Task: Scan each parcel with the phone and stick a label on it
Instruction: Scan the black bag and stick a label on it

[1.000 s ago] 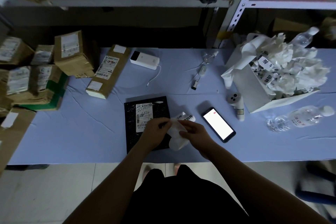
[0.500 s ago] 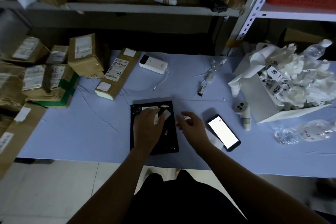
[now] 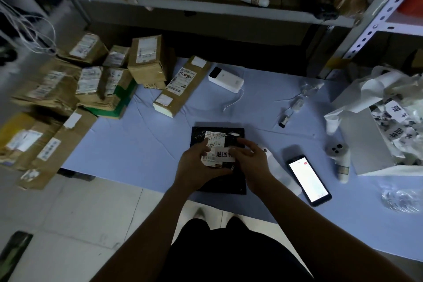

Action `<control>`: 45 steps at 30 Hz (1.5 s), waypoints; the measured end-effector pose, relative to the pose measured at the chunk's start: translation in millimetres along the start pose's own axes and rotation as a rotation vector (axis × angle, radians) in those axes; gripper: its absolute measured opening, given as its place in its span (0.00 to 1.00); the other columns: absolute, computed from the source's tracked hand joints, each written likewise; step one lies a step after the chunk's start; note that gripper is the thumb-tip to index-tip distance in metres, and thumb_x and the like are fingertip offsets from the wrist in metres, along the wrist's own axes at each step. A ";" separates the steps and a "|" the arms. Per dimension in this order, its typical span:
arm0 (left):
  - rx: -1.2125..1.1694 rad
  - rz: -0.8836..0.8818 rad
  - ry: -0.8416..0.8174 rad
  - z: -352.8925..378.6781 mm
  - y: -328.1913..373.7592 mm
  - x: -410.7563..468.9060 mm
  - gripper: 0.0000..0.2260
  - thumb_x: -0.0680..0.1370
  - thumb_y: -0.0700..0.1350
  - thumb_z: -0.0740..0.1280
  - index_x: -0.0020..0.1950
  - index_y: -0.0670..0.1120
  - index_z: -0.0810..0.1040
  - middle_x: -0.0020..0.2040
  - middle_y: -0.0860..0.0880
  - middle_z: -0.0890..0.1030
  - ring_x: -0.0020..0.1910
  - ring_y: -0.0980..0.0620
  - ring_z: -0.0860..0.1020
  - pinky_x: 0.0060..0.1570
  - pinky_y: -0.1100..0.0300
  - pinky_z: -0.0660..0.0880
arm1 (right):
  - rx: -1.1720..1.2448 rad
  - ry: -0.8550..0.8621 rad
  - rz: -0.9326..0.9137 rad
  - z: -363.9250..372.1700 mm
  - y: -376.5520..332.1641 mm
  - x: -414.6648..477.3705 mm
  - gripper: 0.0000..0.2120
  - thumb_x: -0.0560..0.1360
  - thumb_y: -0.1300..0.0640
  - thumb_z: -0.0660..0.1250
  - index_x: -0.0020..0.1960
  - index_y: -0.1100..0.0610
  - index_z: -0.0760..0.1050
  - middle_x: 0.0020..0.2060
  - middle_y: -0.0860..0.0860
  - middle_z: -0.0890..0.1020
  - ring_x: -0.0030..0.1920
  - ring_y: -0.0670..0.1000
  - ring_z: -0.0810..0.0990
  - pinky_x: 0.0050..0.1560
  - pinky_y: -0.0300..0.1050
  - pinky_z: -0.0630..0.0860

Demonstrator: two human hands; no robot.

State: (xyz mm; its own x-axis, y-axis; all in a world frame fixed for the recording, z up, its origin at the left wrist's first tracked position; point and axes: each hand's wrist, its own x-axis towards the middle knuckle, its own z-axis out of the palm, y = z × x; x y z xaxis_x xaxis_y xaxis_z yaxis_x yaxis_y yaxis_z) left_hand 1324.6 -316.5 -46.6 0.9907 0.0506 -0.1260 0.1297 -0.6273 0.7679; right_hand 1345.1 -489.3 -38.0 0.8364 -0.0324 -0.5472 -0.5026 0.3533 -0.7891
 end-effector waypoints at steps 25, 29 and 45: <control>-0.029 -0.134 -0.121 37.7 -71.5 8.6 0.06 0.76 0.34 0.70 0.50 0.42 0.85 0.51 0.46 0.84 0.52 0.49 0.82 0.51 0.60 0.78 | -1.091 -0.005 -0.196 5.2 89.8 26.7 0.07 0.76 0.63 0.72 0.53 0.59 0.85 0.53 0.53 0.85 0.51 0.49 0.82 0.48 0.23 0.69; 0.175 0.082 -0.318 38.8 -85.2 12.4 0.06 0.78 0.41 0.68 0.52 0.42 0.82 0.55 0.48 0.74 0.55 0.47 0.78 0.49 0.56 0.78 | -1.287 -0.093 -0.273 12.6 99.5 23.7 0.09 0.78 0.54 0.69 0.58 0.50 0.82 0.58 0.51 0.81 0.54 0.47 0.81 0.57 0.44 0.79; -0.046 -0.290 -0.110 18.7 -87.1 20.9 0.34 0.70 0.50 0.79 0.73 0.46 0.72 0.63 0.42 0.75 0.62 0.45 0.75 0.61 0.53 0.74 | -1.186 0.292 -0.108 -11.6 78.4 25.4 0.27 0.70 0.51 0.76 0.67 0.54 0.75 0.66 0.55 0.71 0.65 0.59 0.69 0.59 0.52 0.73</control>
State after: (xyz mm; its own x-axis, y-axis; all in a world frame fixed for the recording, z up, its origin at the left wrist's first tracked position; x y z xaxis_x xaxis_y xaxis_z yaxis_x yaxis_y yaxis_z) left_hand 1333.3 -275.4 -127.8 0.9020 0.1362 -0.4096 0.4106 -0.5632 0.7170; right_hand 1324.3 -473.3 -117.0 0.8823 -0.2714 -0.3847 -0.4492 -0.7295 -0.5158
